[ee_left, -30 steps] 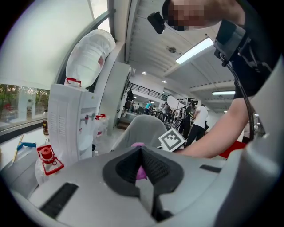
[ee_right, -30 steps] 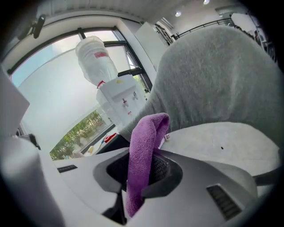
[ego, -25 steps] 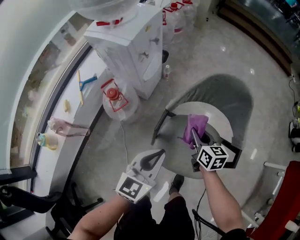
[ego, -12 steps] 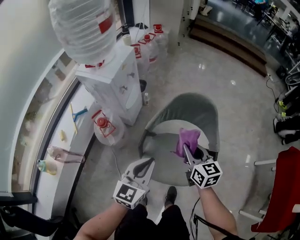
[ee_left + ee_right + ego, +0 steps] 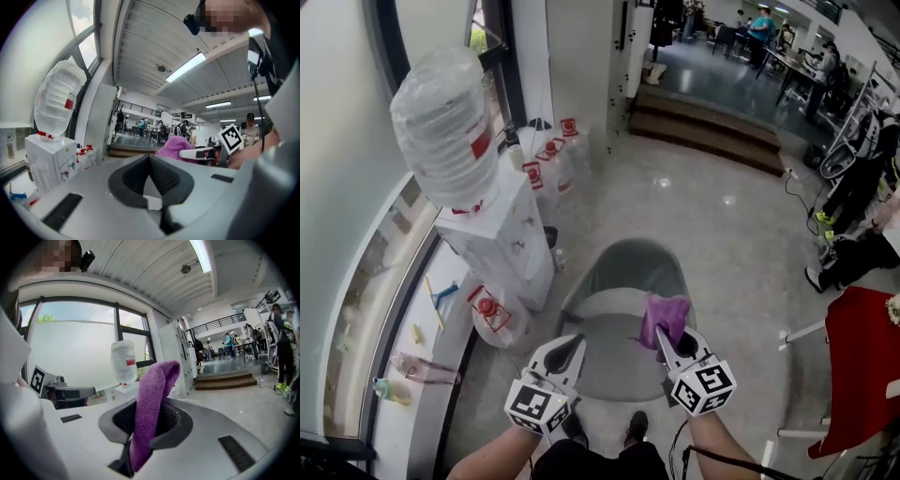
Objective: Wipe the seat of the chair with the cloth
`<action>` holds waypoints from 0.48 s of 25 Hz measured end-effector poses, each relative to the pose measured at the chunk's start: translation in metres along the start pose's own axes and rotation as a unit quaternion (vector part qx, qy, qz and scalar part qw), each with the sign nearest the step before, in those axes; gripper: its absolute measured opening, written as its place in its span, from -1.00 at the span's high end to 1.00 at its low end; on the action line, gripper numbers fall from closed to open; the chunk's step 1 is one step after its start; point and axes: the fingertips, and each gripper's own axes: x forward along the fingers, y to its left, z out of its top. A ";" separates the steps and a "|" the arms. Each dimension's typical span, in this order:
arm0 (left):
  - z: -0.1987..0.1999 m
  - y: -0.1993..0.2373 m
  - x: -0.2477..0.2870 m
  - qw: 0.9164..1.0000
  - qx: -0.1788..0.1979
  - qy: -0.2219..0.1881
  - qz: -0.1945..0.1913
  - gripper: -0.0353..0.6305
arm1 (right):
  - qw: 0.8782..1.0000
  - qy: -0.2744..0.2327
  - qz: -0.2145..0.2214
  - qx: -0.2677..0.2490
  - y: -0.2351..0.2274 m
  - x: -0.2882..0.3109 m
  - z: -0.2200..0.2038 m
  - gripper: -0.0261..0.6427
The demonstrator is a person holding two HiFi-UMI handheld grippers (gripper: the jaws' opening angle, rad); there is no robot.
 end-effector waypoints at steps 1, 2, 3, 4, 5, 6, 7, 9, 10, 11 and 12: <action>0.009 -0.004 0.000 1.000 0.000 0.000 -0.003 0.87 | 1.000 -0.006 -0.005 0.001 0.000 -0.010 0.009 0.72; 0.017 -0.008 0.000 1.000 -0.003 0.000 -0.008 0.87 | 1.000 -0.013 -0.010 0.002 -0.001 -0.020 0.018 0.72; 0.025 -0.012 -0.001 1.000 -0.006 0.001 -0.014 0.87 | 1.000 -0.020 -0.015 0.001 -0.002 -0.030 0.026 0.72; 0.033 -0.017 -0.001 1.000 -0.008 0.001 -0.019 0.87 | 0.999 -0.025 -0.020 0.000 -0.004 -0.039 0.033 0.72; 0.041 -0.022 -0.002 1.000 -0.006 -0.002 -0.023 0.87 | 0.999 -0.030 -0.024 -0.002 -0.006 -0.047 0.040 0.72; 0.048 -0.027 -0.002 1.000 -0.002 -0.005 -0.024 0.87 | 0.999 -0.034 -0.029 -0.003 -0.007 -0.055 0.046 0.72; 0.056 -0.032 -0.004 1.000 0.002 -0.009 -0.026 0.87 | 0.999 -0.038 -0.032 -0.006 -0.009 -0.063 0.051 0.72; 0.068 -0.041 -0.007 0.999 0.011 -0.016 -0.029 0.87 | 0.998 -0.046 -0.036 -0.010 -0.009 -0.076 0.062 0.72; 0.072 -0.045 -0.009 0.999 0.014 -0.017 -0.029 0.87 | 0.998 -0.049 -0.036 -0.012 -0.008 -0.083 0.066 0.72; 0.074 -0.048 -0.012 0.999 0.016 -0.019 -0.026 0.87 | 0.998 -0.051 -0.036 -0.014 -0.008 -0.090 0.069 0.72; 0.076 -0.052 -0.016 0.999 0.018 -0.021 -0.022 0.87 | 0.998 -0.053 -0.037 -0.017 -0.007 -0.096 0.072 0.72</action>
